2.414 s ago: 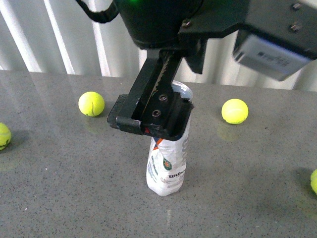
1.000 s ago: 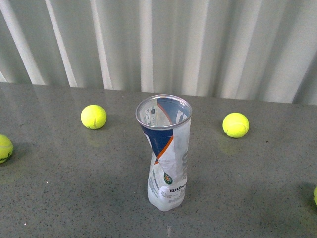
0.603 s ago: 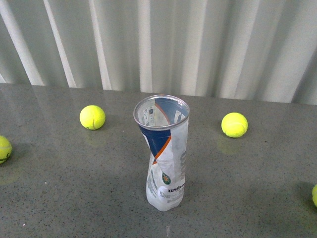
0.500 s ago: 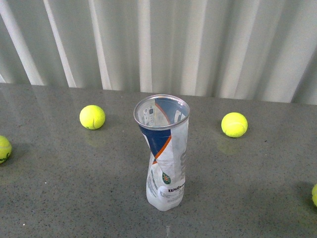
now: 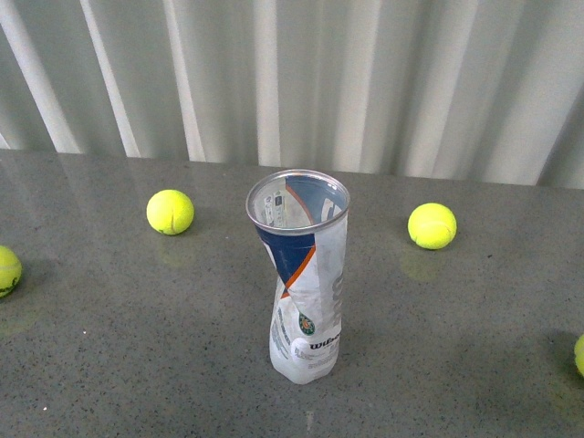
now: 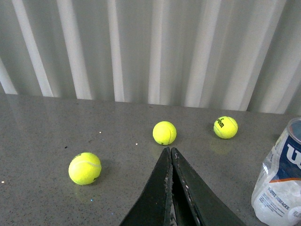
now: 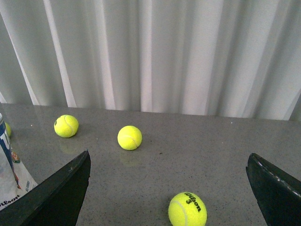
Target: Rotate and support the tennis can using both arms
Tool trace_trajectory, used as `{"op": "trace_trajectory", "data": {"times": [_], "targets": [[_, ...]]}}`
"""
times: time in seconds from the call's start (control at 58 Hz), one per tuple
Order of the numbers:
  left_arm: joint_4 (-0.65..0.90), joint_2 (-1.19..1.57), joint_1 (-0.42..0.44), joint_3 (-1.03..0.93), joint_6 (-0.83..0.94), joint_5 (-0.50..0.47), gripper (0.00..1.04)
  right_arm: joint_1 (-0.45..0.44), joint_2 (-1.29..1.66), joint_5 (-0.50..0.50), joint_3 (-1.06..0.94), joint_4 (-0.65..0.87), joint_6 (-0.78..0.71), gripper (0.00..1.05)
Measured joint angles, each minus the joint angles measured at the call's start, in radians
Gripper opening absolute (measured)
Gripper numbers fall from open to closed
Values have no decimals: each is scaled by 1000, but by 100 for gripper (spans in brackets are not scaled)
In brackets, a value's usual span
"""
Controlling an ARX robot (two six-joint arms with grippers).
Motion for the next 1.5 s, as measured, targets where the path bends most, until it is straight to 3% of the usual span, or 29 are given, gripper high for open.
{"op": "trace_trajectory", "data": {"times": [0.121, 0.207, 0.672, 1.069, 1.207, 1.5], "targets": [[-43, -49, 0, 0, 0, 1, 4, 0, 0, 0, 0, 0, 0, 98], [-184, -158, 0, 0, 0, 1, 4, 0, 0, 0, 0, 0, 0, 98], [-194, -193, 0, 0, -1, 1, 4, 0, 0, -1, 0, 0, 0, 98], [-194, -193, 0, 0, -1, 1, 71, 0, 0, -1, 0, 0, 0, 98], [-194, -193, 0, 0, 0, 1, 99, 0, 0, -1, 0, 0, 0, 98], [-194, -193, 0, 0, 0, 1, 98, 0, 0, -1, 0, 0, 0, 98]]}}
